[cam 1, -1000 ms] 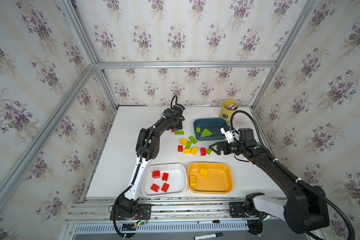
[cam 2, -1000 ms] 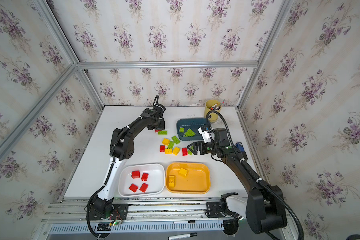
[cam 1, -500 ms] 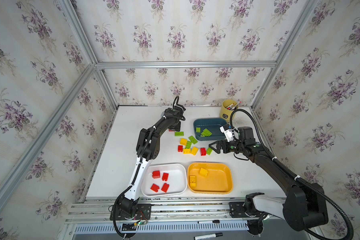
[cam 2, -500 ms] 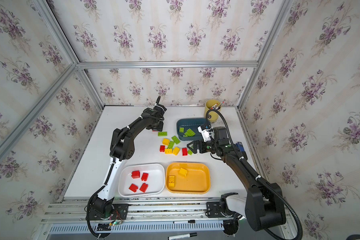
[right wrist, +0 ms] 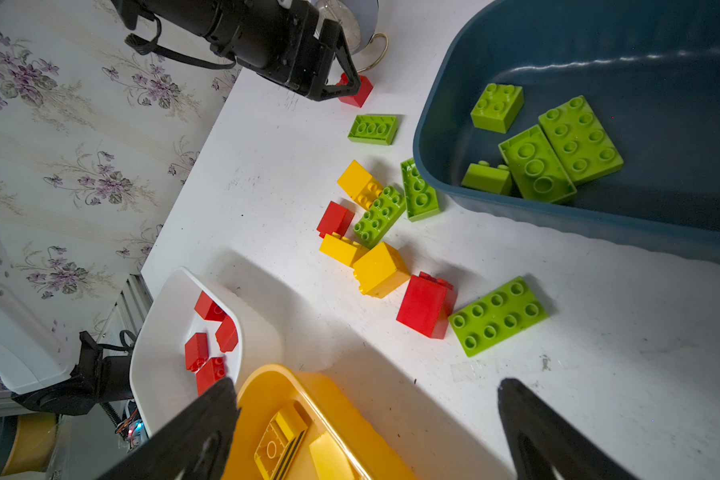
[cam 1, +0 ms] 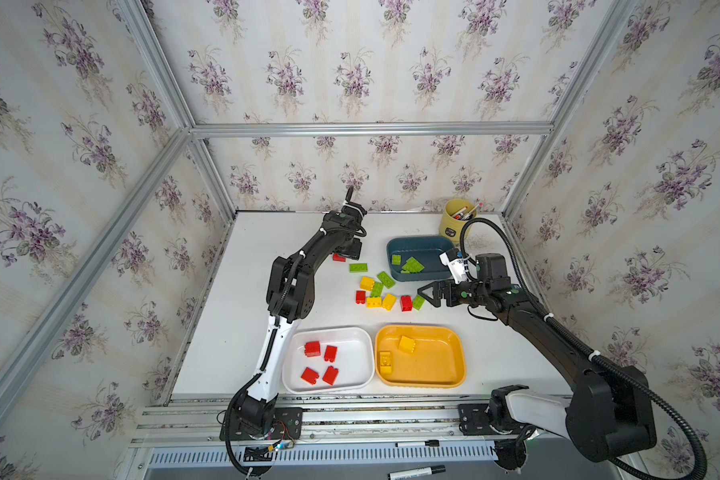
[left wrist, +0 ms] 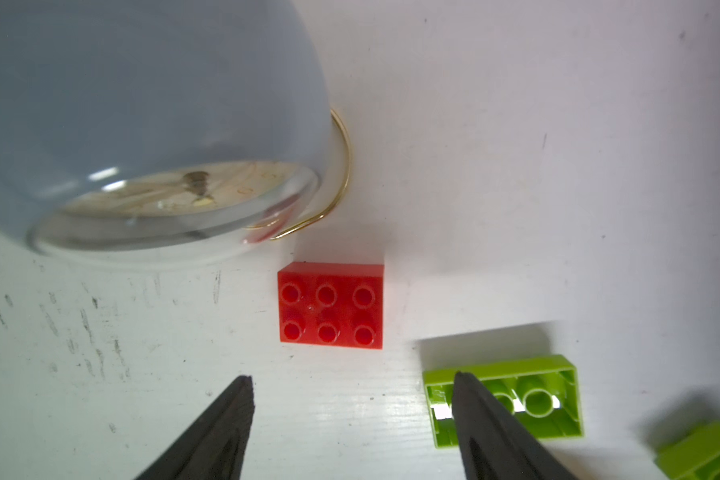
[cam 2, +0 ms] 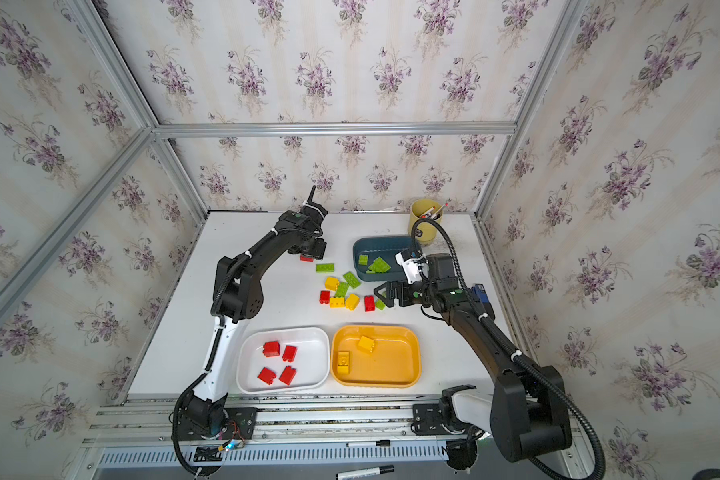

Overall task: Sort the legos into containers by color
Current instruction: 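Lower the left gripper and grasp a small red brick near the clock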

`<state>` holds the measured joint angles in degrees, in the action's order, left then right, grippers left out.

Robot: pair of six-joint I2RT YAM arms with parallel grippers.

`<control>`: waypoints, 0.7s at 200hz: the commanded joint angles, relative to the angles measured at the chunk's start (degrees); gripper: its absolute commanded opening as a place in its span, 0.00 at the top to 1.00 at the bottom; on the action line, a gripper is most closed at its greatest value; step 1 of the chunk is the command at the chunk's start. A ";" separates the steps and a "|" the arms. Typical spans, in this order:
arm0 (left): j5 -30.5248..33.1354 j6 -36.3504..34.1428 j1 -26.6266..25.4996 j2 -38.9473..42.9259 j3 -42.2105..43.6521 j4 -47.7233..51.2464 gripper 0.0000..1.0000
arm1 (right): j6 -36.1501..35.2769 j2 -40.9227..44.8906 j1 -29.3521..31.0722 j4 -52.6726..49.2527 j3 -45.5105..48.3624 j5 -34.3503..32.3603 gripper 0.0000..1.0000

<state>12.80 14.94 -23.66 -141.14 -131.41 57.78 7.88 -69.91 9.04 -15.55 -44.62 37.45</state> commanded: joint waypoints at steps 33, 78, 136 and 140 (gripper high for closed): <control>-0.66 32.59 0.89 1.16 0.71 -0.24 0.20 | -0.67 0.03 0.01 1.23 -1.00 1.03 0.00; 0.04 56.86 1.64 1.56 5.05 -0.21 0.21 | -1.06 0.65 0.04 0.49 -0.76 0.65 0.00; -2.34 59.81 2.39 -1.53 0.81 -2.58 0.22 | -1.25 0.19 -0.07 0.68 -0.73 0.87 0.00; -2.34 60.12 2.55 -1.57 0.97 -2.58 0.22 | -1.20 0.09 -0.07 0.76 -0.73 0.87 0.00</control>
<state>9.69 71.26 -21.39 -142.91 -129.91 56.10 7.42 -69.58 8.99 -15.92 -44.62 37.63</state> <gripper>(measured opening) 0.776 0.998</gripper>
